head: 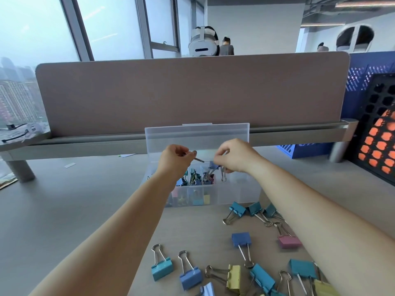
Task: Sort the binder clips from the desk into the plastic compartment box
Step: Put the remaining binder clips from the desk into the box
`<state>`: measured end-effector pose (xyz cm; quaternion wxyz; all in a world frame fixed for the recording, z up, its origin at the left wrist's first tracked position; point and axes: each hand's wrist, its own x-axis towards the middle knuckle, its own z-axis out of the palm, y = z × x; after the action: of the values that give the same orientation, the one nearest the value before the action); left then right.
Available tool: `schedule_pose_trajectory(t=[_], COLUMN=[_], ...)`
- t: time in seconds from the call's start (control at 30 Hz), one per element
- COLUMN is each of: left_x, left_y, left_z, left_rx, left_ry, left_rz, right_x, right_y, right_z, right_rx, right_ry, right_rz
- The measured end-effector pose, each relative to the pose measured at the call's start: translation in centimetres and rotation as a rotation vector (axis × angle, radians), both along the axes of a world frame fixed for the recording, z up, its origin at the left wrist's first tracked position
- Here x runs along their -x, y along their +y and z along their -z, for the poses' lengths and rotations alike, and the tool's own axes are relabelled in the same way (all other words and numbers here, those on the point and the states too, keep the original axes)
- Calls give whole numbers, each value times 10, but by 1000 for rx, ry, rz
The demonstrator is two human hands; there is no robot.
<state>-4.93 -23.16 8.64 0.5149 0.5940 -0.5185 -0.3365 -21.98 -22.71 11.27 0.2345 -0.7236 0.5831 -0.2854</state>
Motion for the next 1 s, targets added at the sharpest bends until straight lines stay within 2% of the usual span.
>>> schedule_pose_trajectory(t=[0.13, 0.4, 0.6, 0.73, 0.8, 0.93, 1.0], left_x=[5, 2, 5, 14, 18, 25, 27], left_y=[1, 2, 3, 6, 6, 7, 6], left_z=[0, 1, -4, -4, -4, -4, -3], left_rx=[-17, -36, -39, -34, -30, -40, -43], left_ry=[16, 20, -2, -40, -58, -71, -116], left_rz=[44, 60, 126, 166, 176, 170, 161], right_x=[11, 12, 23, 23, 22, 19, 18], right_y=[-2, -6, -11, -9, -9, -8, -8], right_z=[1, 3, 4, 7, 8, 3, 2], right_rx=[-80, -84, -67, -235, -234, -209, -174], right_ry=[-93, -122, 3, 141, 79, -236, -255], right_rz=[1, 21, 89, 18, 21, 29, 31])
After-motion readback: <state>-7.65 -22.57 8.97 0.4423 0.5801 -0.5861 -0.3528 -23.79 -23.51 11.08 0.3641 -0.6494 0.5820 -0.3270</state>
